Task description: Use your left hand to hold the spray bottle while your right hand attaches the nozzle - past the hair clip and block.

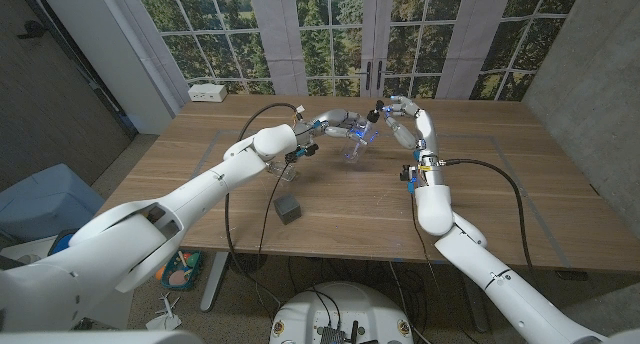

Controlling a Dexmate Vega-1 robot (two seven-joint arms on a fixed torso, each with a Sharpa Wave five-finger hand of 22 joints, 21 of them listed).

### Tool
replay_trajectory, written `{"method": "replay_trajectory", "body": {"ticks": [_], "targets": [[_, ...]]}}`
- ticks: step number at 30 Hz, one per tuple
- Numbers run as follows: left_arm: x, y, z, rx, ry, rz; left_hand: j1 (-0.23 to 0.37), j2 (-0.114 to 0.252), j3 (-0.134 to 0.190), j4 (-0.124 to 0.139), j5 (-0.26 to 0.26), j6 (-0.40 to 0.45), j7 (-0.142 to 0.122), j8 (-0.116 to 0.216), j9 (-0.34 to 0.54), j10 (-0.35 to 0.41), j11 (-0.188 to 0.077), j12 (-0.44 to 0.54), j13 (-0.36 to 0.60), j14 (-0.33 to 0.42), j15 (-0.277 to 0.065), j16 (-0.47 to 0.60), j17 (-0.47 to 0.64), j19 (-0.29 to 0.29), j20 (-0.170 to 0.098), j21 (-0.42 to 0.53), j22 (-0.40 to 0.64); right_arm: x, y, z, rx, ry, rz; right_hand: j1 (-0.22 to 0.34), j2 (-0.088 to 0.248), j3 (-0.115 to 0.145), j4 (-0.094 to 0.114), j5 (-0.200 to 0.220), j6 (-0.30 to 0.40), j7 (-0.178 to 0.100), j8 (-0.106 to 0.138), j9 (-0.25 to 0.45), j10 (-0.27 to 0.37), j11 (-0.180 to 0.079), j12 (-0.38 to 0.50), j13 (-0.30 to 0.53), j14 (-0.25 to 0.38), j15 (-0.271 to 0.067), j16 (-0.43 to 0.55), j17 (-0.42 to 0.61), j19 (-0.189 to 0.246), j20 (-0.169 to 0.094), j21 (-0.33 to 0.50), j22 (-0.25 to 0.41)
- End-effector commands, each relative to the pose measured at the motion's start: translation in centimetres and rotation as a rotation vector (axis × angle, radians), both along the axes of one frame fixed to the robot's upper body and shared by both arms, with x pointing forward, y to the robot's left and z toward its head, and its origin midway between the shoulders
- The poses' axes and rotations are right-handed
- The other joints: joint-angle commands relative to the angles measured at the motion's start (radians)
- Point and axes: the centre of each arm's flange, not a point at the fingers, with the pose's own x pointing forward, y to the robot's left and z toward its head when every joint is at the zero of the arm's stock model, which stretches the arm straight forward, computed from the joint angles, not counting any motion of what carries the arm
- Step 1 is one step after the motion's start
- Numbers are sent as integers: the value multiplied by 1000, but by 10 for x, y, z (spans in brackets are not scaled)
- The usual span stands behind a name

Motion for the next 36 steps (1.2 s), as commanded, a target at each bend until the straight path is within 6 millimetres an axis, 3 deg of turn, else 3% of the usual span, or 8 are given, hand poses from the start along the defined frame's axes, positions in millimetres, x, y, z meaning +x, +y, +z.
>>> {"method": "replay_trajectory", "body": {"ticks": [1, 6, 9, 14, 24, 27, 33, 36], "targets": [[-1, -2, -3, 17, -2, 15, 179, 186, 36, 33, 4, 406, -40, 4, 4, 127, -124, 2, 3, 6, -143, -2, 2, -3, -4, 5, 1, -8, 8, 5, -68, -11, 0, -5, -13, 21, 3, 19, 14, -3, 9, 7, -8, -3, -2, 0, -6, -44, -5, -1, 6, 0, -9, 2], [-3, -3, -4, 25, -6, 16, 179, 186, 36, 33, 4, 406, -40, 4, 4, 127, -124, 1, 3, 6, -144, -2, 2, -4, -5, 6, 1, -9, 10, 7, -82, -5, -2, 2, -33, 61, 3, 57, -14, -9, 3, 15, -28, -9, -8, -2, -20, -44, -12, -5, 5, -1, -22, 2], [-5, -4, -5, 33, -15, 17, 180, 185, 36, 32, 4, 406, -41, 4, 4, 128, -124, 2, 3, 6, -144, -2, 2, -4, -5, 6, 1, -8, 10, 8, -88, 6, -15, -4, -48, 93, 8, 90, -75, -27, -18, 20, -58, -9, -15, -6, -32, -37, -15, -6, -1, -3, -34, 4], [-7, -5, -4, 37, -21, 14, 179, 186, 36, 33, 4, 405, -42, 3, 4, 127, -124, 1, 3, 5, -144, -2, 2, -5, -5, 7, 1, -5, 10, 9, -98, 49, -20, -37, -57, 123, 21, 122, -153, -26, -58, 11, -108, 1, -21, -14, -66, -21, -22, -4, -15, 10, -48, 7], [-11, -4, -4, 35, -23, 7, 180, 185, 35, 33, 4, 407, -40, 4, 4, 128, -124, 2, 3, 3, -144, -2, 2, -5, -6, 9, 1, 1, 5, 7, -86, 93, -48, -78, -60, 129, 34, 133, -178, -4, -71, 12, -134, 4, -18, -19, -87, -6, -23, 1, -25, 18, -55, 10], [-11, -4, -4, 37, -22, 5, 180, 185, 35, 33, 4, 406, -41, 3, 4, 128, -125, 1, 3, 3, -143, -2, 2, -5, -5, 9, 1, 1, 3, 6, -72, 88, -46, -111, -56, 136, 38, 141, -243, 23, -114, -2, -142, 8, -10, -26, -91, -1, -18, 5, -25, 19, -57, 12], [-12, -6, -3, 37, -27, -1, 180, 185, 35, 33, 4, 407, -40, 3, 4, 127, -125, 1, 3, 4, -144, -2, 2, -6, -5, 10, 1, 0, 2, 6, -73, 83, -55, -133, -59, 131, 41, 142, -244, 19, -123, -9, -150, 13, -10, -29, -93, 5, -15, 8, -24, 24, -57, 13], [-13, -7, -3, 38, -26, -4, 180, 185, 35, 33, 4, 407, -41, 3, 3, 127, -125, 1, 3, 4, -143, -1, 2, -6, -5, 10, 1, 0, 0, 6, -59, 77, -51, -163, -61, 113, 50, 133, -246, 18, -131, -13, -165, 17, -11, -32, -101, 16, -10, 16, -23, 28, -56, 14]]}}
